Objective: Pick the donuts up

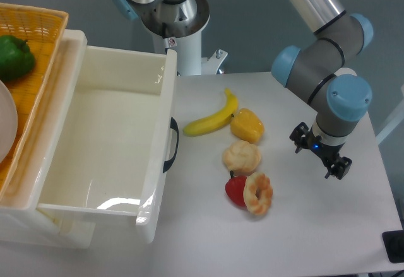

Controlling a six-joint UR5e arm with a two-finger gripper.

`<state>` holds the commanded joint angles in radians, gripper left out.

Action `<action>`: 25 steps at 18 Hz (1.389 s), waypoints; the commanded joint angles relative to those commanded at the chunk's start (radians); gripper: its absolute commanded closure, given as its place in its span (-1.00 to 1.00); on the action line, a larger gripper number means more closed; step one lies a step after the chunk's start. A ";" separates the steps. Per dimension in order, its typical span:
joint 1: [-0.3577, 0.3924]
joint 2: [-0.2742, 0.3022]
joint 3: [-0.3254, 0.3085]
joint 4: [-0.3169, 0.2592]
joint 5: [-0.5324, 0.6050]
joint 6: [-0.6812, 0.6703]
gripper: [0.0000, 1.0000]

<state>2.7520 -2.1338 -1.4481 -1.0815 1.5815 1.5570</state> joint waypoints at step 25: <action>-0.028 0.035 -0.113 0.051 -0.278 -0.376 -1.00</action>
<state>2.7245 -2.0985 -1.5616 -1.0308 1.3039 1.1813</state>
